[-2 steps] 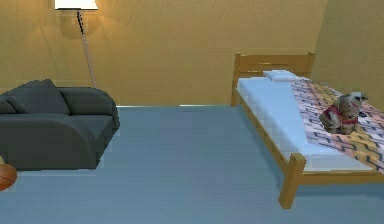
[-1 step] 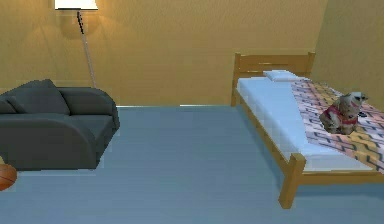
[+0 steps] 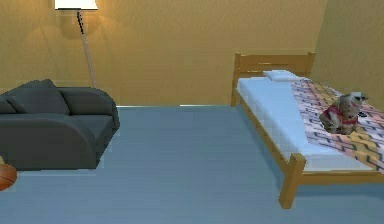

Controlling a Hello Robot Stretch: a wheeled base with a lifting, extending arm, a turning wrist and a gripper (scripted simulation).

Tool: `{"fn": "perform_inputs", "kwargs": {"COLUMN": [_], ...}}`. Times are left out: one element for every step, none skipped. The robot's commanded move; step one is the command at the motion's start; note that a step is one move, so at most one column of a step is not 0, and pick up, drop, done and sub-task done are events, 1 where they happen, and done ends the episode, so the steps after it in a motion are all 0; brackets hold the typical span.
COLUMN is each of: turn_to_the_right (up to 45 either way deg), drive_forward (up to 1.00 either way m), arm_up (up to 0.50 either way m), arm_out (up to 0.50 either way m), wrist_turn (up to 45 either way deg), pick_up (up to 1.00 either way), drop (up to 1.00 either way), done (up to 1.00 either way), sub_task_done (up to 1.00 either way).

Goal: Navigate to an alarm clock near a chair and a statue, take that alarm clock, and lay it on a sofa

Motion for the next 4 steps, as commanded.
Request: {"fn": "perform_inputs", "kwargs": {"turn_to_the_right": [0.0, 0.0, 0.0, 0.0], "drive_forward": [0.0, 0.0, 0.0, 0.0], "arm_up": [0.2, 0.0, 0.0, 0.0], "arm_out": [0.0, 0.0, 0.0, 0.0], "wrist_turn": [0.0, -45.0, -45.0, -30.0], "pick_up": [0.0, 0.0, 0.0, 0.0], "drop": [0.0, 0.0, 0.0, 0.0], "done": [0.0, 0.0, 0.0, 0.0], "sub_task_done": [0.0, 0.0, 0.0, 0.0]}}
